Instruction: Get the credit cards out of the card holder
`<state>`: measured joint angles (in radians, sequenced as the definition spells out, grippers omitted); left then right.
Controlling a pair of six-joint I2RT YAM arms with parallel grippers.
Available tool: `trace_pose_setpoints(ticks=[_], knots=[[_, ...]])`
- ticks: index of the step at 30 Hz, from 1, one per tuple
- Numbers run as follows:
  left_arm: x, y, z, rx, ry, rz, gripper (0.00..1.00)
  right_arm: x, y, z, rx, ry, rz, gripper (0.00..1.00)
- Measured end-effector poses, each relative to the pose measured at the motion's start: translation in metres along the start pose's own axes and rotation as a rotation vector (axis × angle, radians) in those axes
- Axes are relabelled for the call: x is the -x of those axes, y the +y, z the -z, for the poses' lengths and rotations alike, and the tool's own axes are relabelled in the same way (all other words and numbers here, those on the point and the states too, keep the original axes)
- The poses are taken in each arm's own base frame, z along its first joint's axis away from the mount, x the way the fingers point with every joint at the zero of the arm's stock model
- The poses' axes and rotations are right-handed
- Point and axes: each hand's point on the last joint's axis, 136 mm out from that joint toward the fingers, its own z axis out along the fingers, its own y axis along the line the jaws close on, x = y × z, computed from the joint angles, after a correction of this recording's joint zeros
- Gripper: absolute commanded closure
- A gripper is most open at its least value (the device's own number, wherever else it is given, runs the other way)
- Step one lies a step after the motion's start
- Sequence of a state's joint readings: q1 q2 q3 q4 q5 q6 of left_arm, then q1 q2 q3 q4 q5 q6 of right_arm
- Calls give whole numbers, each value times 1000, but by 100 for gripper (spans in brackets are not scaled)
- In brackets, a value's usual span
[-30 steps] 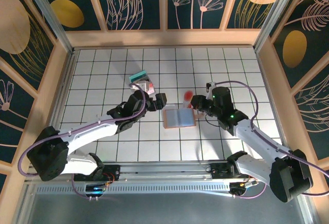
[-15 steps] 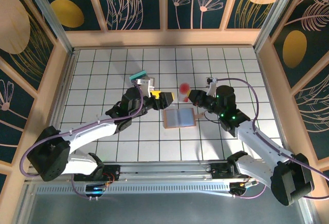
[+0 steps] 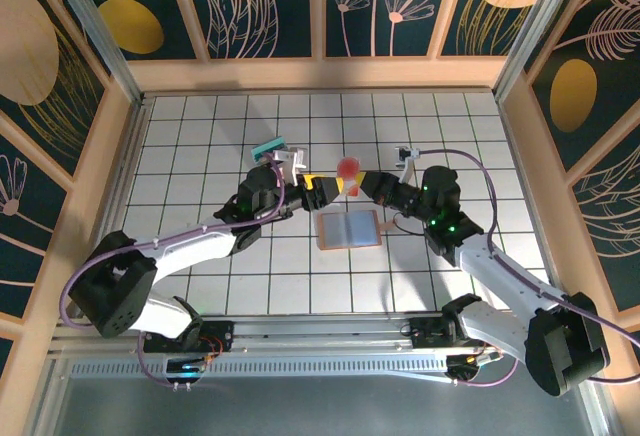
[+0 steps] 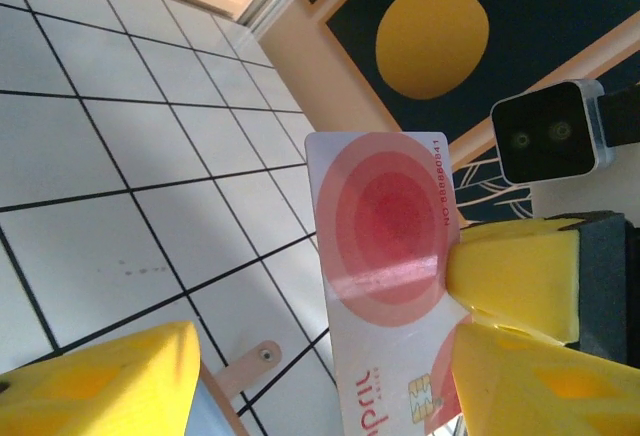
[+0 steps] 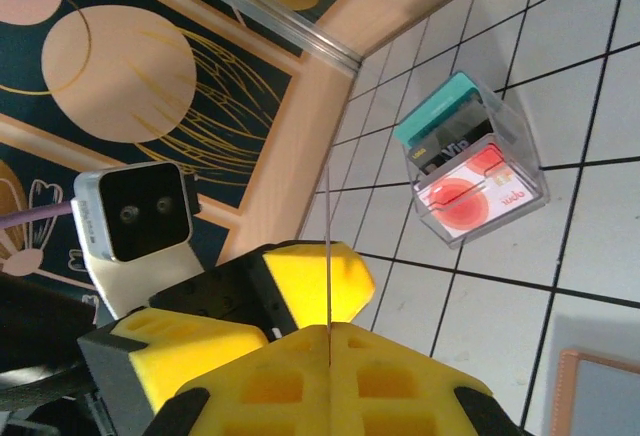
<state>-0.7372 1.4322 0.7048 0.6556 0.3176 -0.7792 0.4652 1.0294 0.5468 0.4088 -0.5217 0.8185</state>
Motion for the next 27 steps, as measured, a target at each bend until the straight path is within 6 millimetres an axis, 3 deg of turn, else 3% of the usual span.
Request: trace_pose_setpoints(ticks=[15,21,23,27], knots=[[-1,-13,-7,-105,13,54,62,-3,6,-2,34,20,6,100],[1,-13,-6,-112,13,59,87,-4,5,-5,36,24,6,100],[3,-13,-6,-113,9,53,98,-3,1,-6,23,18,3,95],[6,-16,-5,-111,9,26,100,-4,-5,-7,-2,16,0,80]])
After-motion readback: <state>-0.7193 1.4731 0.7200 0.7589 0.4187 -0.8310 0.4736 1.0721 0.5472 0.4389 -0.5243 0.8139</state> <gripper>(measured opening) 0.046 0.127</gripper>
